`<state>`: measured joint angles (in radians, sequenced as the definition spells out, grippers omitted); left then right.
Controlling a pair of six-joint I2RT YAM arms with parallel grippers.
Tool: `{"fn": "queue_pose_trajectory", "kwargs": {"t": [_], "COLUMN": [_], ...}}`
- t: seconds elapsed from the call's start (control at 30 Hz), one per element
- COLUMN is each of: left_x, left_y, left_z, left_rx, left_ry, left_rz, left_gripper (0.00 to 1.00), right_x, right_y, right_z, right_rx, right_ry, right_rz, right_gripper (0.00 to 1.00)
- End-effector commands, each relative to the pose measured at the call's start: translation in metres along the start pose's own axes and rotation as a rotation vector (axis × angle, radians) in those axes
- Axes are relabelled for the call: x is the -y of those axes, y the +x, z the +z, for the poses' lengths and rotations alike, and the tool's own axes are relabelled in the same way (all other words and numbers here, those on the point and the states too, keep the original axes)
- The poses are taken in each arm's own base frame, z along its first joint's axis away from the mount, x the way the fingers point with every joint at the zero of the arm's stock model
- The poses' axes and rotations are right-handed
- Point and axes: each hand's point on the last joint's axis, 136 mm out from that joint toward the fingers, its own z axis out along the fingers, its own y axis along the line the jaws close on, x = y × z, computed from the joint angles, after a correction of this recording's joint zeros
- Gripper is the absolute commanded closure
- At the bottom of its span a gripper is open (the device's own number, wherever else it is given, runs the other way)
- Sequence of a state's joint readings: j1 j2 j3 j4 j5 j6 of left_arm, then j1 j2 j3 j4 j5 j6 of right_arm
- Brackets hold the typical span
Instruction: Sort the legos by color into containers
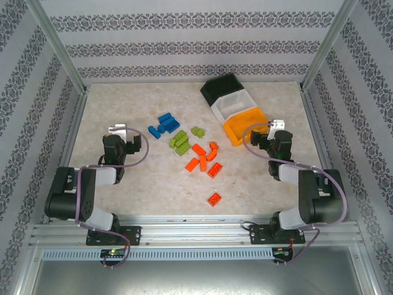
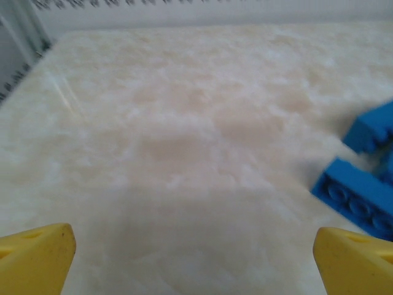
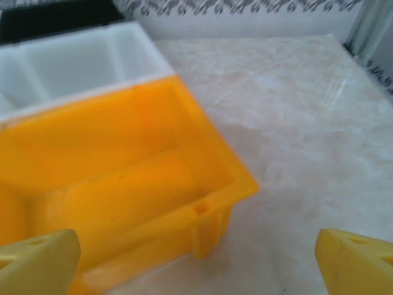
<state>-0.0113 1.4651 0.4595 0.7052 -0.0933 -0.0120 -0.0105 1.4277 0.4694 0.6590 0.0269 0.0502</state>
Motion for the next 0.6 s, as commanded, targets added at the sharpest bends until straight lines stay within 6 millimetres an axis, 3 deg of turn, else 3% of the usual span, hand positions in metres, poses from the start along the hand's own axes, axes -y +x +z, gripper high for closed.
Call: {"fn": "queue_pose_trajectory", "kwargs": {"t": [0.0, 0.1, 0.23, 0.3, 0.4, 0.5, 0.57], "left_x": [-0.023, -0.035, -0.016, -0.014, -0.010, 0.016, 0.041], "left_y": [-0.024, -0.035, -0.048, -0.052, -0.056, -0.054, -0.048], "left_z": [-0.006, -0.014, -0.017, -0.020, -0.031, -0.043, -0.050], "left_rx": [-0.049, -0.143, -0.325, -0.369, -0.368, -0.440, -0.508], "left_ry": [-0.128, -0.213, -0.128, -0.132, -0.115, 0.030, 0.158], "left_rz": [-0.081, -0.215, -0.234, -0.242, -0.337, -0.403, -0.426], "left_gripper": [0.00, 0.00, 0.00, 0.00, 0.00, 0.00, 0.00], "right_x": [0.018, 0.041, 0.040, 0.026, -0.009, -0.043, -0.062], "right_y": [-0.024, -0.033, -0.045, -0.048, -0.046, -0.034, -0.015], "right_z": [-0.011, -0.025, -0.040, -0.045, -0.055, -0.076, -0.093], "right_rx": [-0.023, -0.099, -0.227, -0.293, -0.441, -0.556, -0.663], "right_ry": [0.116, 0.221, 0.201, 0.146, 0.013, -0.047, -0.058], "right_rz": [0.076, 0.291, 0.474, 0.518, 0.530, 0.464, 0.421], "right_gripper": [0.02, 0.02, 0.02, 0.02, 0.02, 0.02, 0.02]}}
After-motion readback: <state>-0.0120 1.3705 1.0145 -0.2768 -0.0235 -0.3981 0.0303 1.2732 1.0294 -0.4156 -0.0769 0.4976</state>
